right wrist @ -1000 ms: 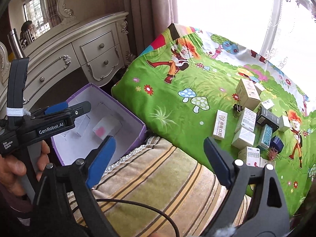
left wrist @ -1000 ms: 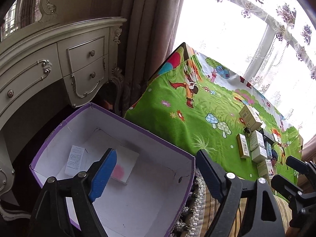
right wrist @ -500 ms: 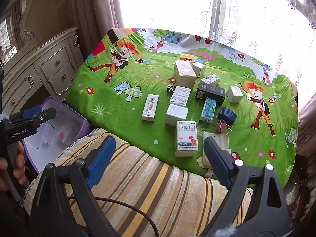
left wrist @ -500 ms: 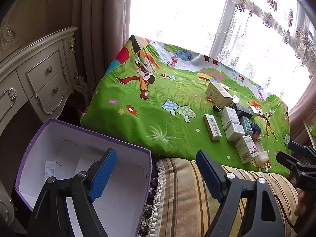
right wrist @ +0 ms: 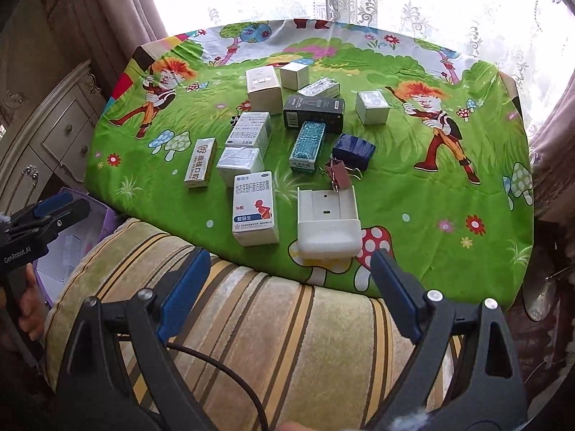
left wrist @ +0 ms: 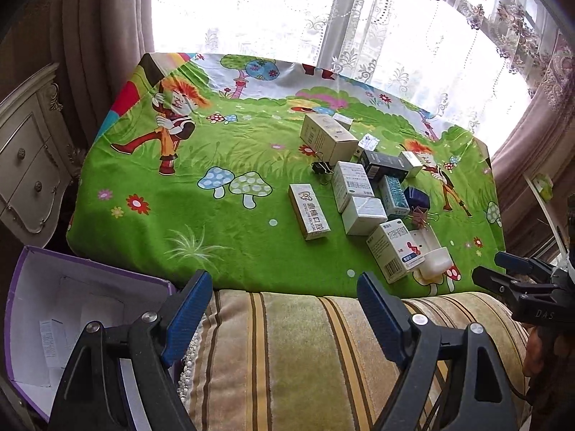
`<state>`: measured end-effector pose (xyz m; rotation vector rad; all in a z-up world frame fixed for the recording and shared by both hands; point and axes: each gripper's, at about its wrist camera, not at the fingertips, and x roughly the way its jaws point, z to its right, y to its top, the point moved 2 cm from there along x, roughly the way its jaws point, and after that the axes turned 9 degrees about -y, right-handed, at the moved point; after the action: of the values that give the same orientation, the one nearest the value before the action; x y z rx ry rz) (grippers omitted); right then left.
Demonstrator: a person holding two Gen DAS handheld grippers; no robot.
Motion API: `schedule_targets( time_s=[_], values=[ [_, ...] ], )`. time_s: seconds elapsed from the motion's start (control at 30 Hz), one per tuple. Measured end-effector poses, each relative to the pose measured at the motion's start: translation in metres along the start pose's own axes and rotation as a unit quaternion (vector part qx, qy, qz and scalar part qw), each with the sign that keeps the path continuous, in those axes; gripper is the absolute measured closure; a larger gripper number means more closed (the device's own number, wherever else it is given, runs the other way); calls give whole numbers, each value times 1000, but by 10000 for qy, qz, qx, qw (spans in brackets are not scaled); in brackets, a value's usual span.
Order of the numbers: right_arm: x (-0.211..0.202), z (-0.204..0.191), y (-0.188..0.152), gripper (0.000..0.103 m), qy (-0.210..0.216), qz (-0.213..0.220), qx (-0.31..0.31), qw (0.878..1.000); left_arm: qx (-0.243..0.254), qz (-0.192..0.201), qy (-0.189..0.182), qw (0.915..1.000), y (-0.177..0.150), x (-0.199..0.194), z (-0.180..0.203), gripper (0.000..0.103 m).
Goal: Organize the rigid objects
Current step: 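Grasp the white medicine box with left tool while right tool grasps the white holder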
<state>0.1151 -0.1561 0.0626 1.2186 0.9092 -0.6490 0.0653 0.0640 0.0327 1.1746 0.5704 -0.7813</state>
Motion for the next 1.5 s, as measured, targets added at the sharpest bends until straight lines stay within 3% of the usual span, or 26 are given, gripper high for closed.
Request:
schedule_targets(
  time_s=[0.2,0.47,0.87,1.17,1.37,1.5],
  values=[
    [20,19,2,11,-119,-234,57,9996,-244,-323,-448,9982,10,32,24,19],
    [45,32,5,11,-29,-447,41,9990,-336,-674,-628,9952,22,68,56,19],
    [74,35,14,11,-48,-725,-166,9972,-663,-1145,-659,9890,36,121,84,20],
    [89,26,20,11,-50,-851,-501,9951,-845,-1441,-433,9850,42,154,88,24],
    [101,17,22,11,-65,-976,-755,9923,-840,-1599,-334,9830,38,168,85,39],
    [111,15,24,11,-85,-1067,-813,9909,-837,-1616,-486,9821,36,169,85,50]
  ],
)
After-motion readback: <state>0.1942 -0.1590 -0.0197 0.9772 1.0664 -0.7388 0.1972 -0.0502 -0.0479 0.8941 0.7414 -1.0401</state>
